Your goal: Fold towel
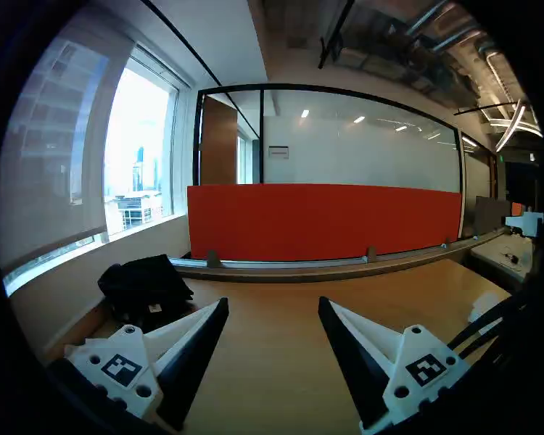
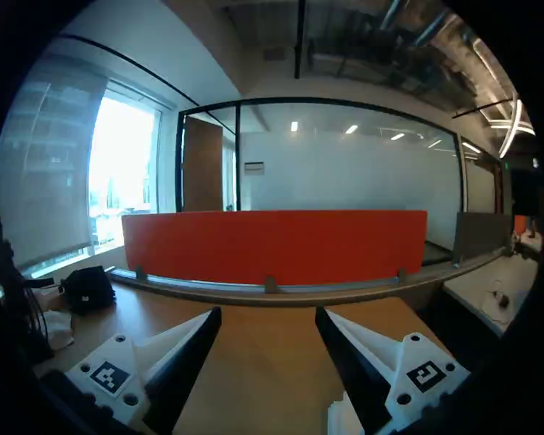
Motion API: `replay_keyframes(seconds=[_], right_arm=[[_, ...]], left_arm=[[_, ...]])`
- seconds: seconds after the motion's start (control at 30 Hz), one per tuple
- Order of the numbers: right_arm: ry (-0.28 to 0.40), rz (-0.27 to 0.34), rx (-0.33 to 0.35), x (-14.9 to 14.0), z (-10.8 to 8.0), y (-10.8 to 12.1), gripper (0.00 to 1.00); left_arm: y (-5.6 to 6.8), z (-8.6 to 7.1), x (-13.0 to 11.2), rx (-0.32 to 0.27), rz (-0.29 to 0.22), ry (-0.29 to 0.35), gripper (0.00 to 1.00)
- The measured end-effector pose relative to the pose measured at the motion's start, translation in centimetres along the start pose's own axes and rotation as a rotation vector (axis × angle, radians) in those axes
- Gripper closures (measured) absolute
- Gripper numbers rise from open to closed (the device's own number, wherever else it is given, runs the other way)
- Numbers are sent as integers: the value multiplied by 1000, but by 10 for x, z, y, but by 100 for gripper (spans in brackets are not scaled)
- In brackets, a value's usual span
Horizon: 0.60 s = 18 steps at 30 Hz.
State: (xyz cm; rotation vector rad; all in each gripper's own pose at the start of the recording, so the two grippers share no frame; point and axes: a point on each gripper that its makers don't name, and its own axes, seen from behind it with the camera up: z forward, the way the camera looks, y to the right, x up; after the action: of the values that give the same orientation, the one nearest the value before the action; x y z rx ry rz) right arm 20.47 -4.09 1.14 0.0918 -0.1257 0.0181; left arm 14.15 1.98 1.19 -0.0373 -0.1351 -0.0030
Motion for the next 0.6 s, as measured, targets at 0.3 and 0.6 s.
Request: replay_keyframes(seconds=[0.3, 0.6], right_arm=[[17, 22, -14, -1, 6, -3, 0], [40, 48, -19, -15, 7, -5, 0]], left_arm=[[-10, 0, -28, 21, 11, 25, 9], [-15, 3, -61, 29, 7, 66, 8]])
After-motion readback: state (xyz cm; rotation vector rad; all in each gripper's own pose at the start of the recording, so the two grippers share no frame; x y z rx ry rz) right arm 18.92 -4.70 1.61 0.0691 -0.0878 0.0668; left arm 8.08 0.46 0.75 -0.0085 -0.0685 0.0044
